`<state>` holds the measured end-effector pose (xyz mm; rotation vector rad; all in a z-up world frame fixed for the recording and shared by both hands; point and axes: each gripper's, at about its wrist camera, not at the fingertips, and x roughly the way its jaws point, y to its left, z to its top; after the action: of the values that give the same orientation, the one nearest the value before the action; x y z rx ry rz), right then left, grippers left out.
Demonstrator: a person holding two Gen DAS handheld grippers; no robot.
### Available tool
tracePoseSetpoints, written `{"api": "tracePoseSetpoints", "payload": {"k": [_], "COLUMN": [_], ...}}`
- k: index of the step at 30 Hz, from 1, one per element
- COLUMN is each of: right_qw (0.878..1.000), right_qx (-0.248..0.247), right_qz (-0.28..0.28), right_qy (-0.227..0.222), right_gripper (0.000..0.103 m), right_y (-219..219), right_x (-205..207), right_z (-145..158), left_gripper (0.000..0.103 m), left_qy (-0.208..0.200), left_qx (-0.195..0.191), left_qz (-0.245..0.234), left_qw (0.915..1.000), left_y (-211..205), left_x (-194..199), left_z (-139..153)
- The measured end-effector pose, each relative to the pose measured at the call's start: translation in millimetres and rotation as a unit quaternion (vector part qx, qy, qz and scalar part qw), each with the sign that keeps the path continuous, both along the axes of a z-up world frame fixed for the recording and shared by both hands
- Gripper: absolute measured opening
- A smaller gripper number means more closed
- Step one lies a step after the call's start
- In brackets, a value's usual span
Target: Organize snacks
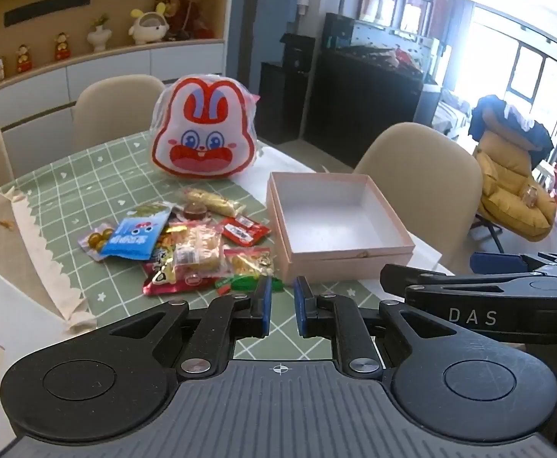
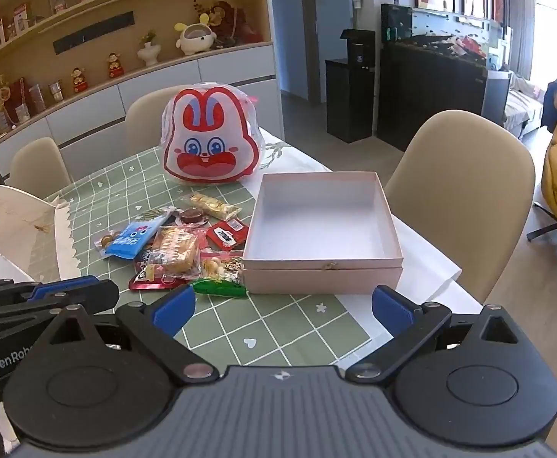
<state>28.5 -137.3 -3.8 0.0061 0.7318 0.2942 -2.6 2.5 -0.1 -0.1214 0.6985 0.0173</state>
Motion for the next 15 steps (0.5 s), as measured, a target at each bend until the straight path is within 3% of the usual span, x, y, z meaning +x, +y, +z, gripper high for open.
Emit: {"api": "tracePoseSetpoints", "payload": {"k": [15], "right_qw": [1.000], "right_qx": [-0.009], "right_qz": [-0.002], "right_qy": [0.021], "right_gripper": [0.100], "right_y": [1.5], "right_x": [-2.0], "right_z": [-13.1], "left_gripper": [0.017], "left_qy": [0.051], "left_qx": [-0.013], "left_qz": [0.003], "left_qw": [0.9986], "left_y": [3.2], "left_x": [2.6], "left_z": [-12.3]}}
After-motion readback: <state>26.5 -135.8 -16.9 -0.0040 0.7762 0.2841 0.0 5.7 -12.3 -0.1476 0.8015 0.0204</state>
